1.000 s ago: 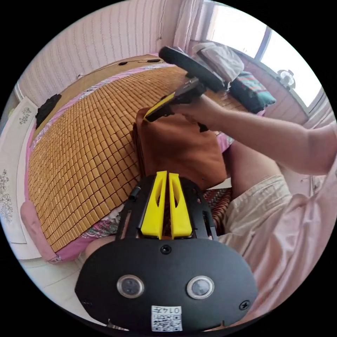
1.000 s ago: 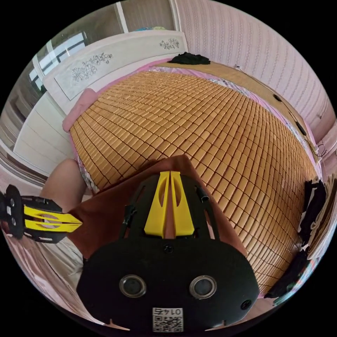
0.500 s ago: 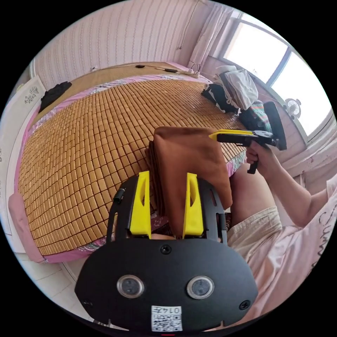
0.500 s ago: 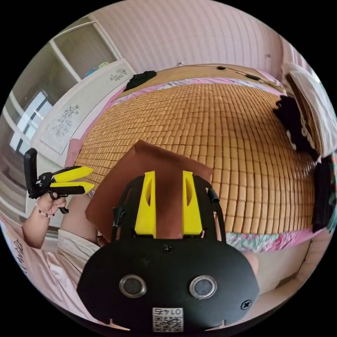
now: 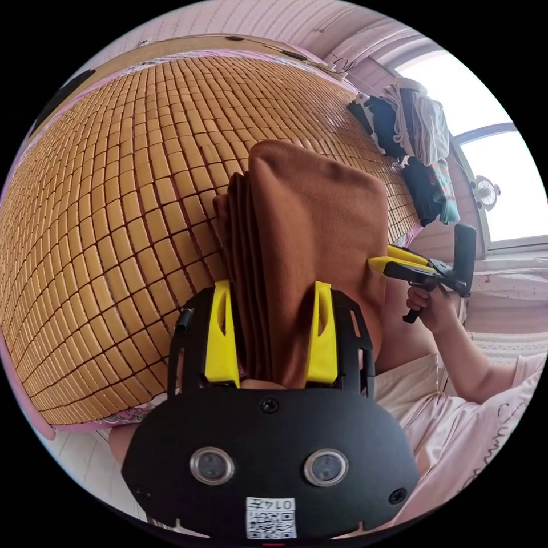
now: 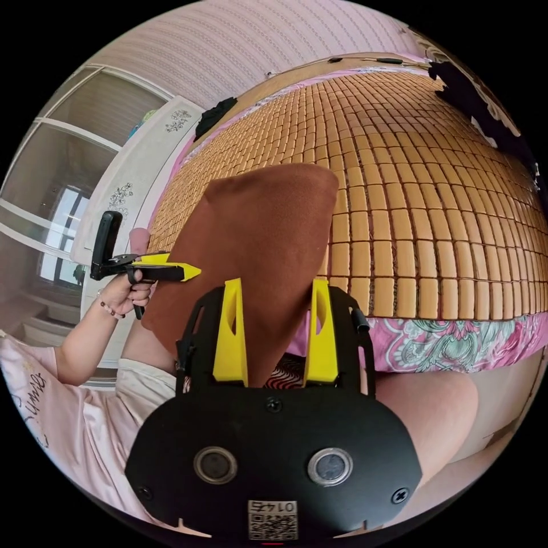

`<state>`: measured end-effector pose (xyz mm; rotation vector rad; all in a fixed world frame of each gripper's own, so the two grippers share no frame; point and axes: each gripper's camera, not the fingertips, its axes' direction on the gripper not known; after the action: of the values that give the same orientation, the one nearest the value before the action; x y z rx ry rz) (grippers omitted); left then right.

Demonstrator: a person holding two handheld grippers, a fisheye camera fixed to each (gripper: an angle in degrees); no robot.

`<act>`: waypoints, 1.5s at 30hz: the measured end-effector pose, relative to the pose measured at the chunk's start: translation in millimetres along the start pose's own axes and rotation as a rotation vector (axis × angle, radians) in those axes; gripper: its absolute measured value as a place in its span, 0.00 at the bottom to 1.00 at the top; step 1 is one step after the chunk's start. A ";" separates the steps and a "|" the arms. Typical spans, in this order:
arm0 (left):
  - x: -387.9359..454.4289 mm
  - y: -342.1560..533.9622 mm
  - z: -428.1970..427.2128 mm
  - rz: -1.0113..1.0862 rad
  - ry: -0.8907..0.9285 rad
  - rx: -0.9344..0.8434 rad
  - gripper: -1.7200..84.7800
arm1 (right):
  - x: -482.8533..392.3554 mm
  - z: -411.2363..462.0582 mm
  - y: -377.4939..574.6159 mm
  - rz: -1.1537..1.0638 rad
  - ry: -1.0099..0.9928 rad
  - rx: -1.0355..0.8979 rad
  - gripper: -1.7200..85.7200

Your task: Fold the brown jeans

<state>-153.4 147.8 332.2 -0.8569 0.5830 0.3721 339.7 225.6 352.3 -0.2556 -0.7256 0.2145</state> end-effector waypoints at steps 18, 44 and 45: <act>-31.1 77.9 -5.6 0.058 0.003 0.141 0.14 | -70.4 21.5 35.5 -0.183 0.048 0.187 0.11; -184.3 505.8 -207.9 -0.843 -0.286 1.214 0.11 | -674.6 206.7 -53.6 -1.703 -0.326 -0.027 0.10; -196.9 513.5 -219.7 -0.885 -0.344 1.214 0.11 | -706.3 235.6 -70.2 -1.700 -0.336 -0.058 0.10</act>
<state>-650.5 270.1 34.4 0.1875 0.0009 -0.6161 -327.0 -2.2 101.7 0.4033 -1.0589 -1.4076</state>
